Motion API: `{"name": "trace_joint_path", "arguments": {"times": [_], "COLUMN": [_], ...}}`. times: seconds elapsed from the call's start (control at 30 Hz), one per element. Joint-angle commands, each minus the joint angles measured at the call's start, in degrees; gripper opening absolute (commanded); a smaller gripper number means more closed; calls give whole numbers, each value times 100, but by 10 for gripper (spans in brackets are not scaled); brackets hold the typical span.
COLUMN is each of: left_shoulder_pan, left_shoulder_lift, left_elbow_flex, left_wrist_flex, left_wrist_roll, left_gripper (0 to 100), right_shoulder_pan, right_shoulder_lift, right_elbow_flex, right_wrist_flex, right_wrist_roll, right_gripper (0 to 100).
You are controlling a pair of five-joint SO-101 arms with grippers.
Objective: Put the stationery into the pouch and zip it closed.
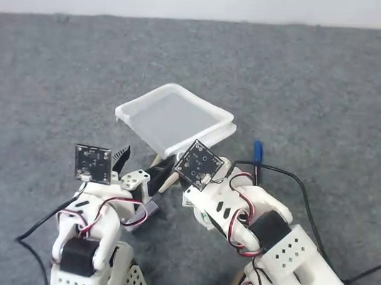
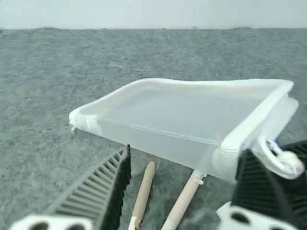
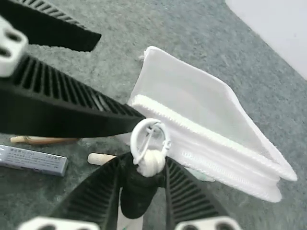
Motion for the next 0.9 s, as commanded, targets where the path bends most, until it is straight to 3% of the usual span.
{"name": "trace_joint_path", "arguments": {"times": [0.0,0.17,0.27,0.53,0.87], "left_shoulder_pan": [-62,-484,-642,-633,-659], "left_shoulder_lift": [-123,-123,-123,-123,-123], "left_elbow_flex": [119,110,101,101,57], "left_wrist_flex": [-352,-360,-360,-440,-431], "left_wrist_roll": [-105,-105,-114,-571,-580], "left_gripper": [323,316,248,92,12], "right_shoulder_pan": [-48,-48,-22,-4,497], "right_shoulder_lift": [-215,-215,-215,-171,-163], "right_elbow_flex": [-88,-88,-88,-79,-62], "right_wrist_flex": [22,22,22,22,13], "right_wrist_roll": [-79,-79,-79,-79,-88], "right_gripper": [6,6,6,6,6]}}
